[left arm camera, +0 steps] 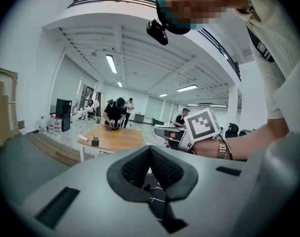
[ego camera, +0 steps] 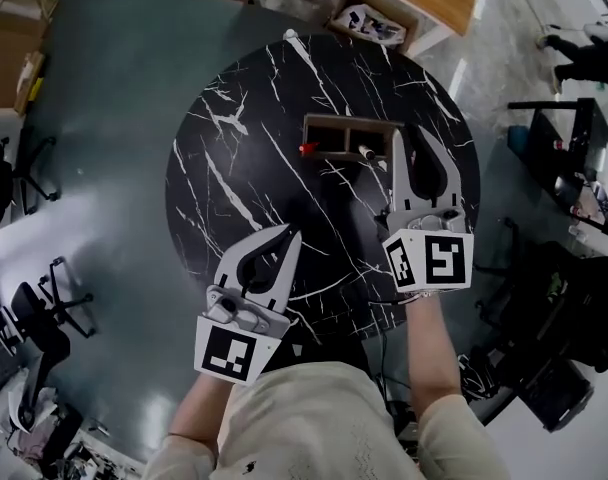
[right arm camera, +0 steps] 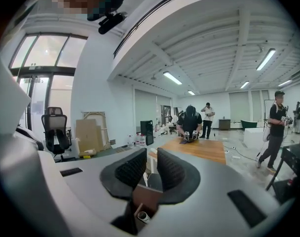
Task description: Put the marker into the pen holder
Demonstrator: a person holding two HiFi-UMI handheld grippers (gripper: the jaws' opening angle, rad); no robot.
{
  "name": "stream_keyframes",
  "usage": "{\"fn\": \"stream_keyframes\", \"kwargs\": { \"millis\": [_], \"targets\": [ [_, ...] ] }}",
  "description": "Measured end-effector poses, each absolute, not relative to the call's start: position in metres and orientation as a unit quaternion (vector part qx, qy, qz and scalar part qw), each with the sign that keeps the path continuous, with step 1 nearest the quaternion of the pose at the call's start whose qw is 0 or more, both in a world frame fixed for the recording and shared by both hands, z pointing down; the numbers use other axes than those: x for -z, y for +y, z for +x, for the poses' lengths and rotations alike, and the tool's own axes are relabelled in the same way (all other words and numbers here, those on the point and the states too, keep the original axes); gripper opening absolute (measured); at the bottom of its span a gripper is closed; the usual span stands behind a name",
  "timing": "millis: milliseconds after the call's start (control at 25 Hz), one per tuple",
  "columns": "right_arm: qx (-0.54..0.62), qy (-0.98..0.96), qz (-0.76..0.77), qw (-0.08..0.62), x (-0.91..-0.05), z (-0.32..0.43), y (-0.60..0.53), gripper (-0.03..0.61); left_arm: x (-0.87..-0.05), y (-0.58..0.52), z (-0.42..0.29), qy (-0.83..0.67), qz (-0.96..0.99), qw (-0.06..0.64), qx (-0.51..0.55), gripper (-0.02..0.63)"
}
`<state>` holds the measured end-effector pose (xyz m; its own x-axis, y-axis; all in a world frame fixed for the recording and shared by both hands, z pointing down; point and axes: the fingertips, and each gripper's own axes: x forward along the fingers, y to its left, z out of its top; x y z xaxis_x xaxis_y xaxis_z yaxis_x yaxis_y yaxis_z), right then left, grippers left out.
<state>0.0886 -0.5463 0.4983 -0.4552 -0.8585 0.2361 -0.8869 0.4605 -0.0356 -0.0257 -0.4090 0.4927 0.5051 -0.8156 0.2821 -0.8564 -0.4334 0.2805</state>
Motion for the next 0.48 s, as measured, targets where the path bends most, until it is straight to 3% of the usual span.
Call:
{"fn": "stream_keyframes", "kwargs": {
  "millis": [120,280,480],
  "targets": [
    [-0.089,-0.852,0.511,0.067,-0.475,0.093,-0.529,0.077,-0.484,-0.401,-0.024,-0.493,0.848,0.190,-0.050,0.008],
    [-0.118,-0.863,0.489,0.047,-0.446,0.096,-0.492,0.018,-0.468,-0.392,-0.017,-0.485,0.856,0.172,-0.041,0.008],
    [-0.126,-0.872,0.471,0.042,-0.416,0.097,-0.432,0.017,-0.442,-0.373,0.002,-0.466,0.872,0.147,-0.030,0.008]
  ]
}}
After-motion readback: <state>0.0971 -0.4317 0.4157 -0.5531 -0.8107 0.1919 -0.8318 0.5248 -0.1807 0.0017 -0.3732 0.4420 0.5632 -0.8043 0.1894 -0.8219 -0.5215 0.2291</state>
